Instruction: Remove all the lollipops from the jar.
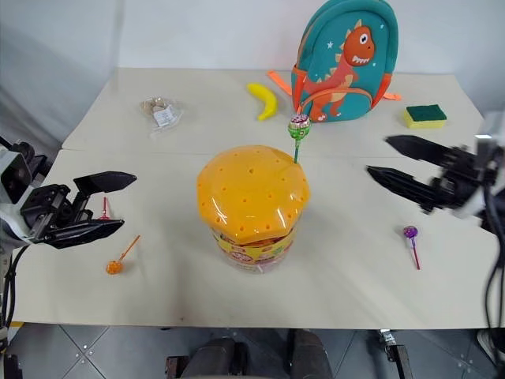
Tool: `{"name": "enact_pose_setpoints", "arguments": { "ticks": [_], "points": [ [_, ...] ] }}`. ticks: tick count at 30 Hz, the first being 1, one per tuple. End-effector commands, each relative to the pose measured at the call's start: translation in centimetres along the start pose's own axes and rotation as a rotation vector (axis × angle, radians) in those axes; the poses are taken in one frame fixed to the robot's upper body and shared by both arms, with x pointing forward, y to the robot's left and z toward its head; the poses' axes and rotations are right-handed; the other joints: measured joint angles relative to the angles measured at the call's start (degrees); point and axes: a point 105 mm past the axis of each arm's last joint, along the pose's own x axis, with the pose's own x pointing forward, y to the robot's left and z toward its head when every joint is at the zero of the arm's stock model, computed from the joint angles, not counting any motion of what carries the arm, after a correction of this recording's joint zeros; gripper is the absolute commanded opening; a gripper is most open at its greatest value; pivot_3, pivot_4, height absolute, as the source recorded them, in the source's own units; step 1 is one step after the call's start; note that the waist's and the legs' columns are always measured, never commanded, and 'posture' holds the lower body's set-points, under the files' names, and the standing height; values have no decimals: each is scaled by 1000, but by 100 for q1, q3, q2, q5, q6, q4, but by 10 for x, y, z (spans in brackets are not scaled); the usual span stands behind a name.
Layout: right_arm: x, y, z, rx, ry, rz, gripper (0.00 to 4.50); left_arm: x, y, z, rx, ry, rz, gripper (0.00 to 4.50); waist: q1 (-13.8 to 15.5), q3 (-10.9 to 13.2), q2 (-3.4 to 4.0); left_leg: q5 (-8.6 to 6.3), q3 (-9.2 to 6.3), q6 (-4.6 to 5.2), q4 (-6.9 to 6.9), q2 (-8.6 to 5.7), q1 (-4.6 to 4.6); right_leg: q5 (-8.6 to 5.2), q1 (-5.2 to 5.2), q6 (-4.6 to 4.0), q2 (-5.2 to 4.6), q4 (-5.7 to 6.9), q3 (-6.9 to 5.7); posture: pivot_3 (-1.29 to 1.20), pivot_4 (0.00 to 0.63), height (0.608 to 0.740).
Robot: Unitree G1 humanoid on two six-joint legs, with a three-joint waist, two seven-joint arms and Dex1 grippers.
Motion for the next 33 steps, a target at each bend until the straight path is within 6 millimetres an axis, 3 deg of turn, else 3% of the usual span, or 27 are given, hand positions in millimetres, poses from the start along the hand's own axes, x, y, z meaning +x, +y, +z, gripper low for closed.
{"name": "enact_pose_setpoints", "arguments": {
  "ticks": [1, 5, 7, 14, 15, 17, 22, 26, 30, 32, 33],
  "points": [
    [21, 12, 11, 17, -38, 81, 3331, -6, 2, 12, 46, -53, 35, 4265, 26, 0, 0, 0, -6, 0, 1, 0, -4, 0, -1, 0, 0, -3, -5, 0, 150, 740],
    [40, 24, 11, 39, -51, 170, 3160, -4, 1, 12, 52, -72, 40, 4265, 65, 0, -1, -2, -7, 3, 5, -4, -16, 0, -9, 0, -1, -4, -7, 0, 150, 740],
    [49, 29, 12, 46, -69, 202, 2700, -4, 0, 12, 51, -73, 44, 4265, 67, 0, -1, -2, -7, 3, 10, -4, -19, 0, -10, 1, 1, -2, -8, 0, 150, 740],
    [58, 23, 12, 45, -102, 183, 280, -4, -2, 11, 51, -68, 43, 4265, 61, 0, -1, -2, -5, 3, 23, -4, -19, 0, -11, 1, 1, 10, -6, 0, 150, 740],
    [57, 22, 13, 51, -111, 180, 33, -4, -3, 11, 51, -66, 41, 4265, 54, 0, -1, -2, -5, 3, 23, -4, -19, 0, -11, 1, 1, 10, -6, 0, 150, 740],
    [53, 20, 16, 51, -124, 175, 33, -1, -5, 11, 52, -57, 27, 4265, 47, 0, -1, -3, -5, 2, 20, -3, -20, 0, -14, 0, 1, 10, -6, 0, 150, 740],
    [24, -6, 49, 33, -249, 48, 33, 12, -12, 10, 74, -21, -45, 4265, 72, 0, -1, -2, -5, 3, 27, -5, -30, 1, -19, 1, 1, 11, -7, 0, 150, 740],
    [-22, -48, 56, 34, -198, -220, 33, 21, -20, 2, 107, 62, -131, 4265, 120, 0, -1, -3, -5, 5, 30, -6, -32, 1, -20, 2, 0, 11, -8, 0, 150, 740],
    [-87, -78, 11, -6, 196, -498, 33, 26, -33, -9, 108, 142, -237, 4265, 138, -1, -3, -5, -5, 8, 28, -7, -40, 1, -20, 1, 1, 4, -12, 0, 150, 740],
    [-111, -78, -11, -4, 364, -568, 33, 26, -35, -9, 110, 149, -249, 4265, 119, -2, -2, -7, 2, 13, 28, -7, -44, 1, -21, 2, 2, 0, -15, 0, 150, 740],
    [-130, -77, -32, 40, 477, -641, 33, 24, -36, -9, 111, 153, -241, 4265, 119, -2, -1, -6, 13, 16, 28, -7, -43, 2, -24, 3, 2, 2, -11, 0, 150, 740]
  ]
}}
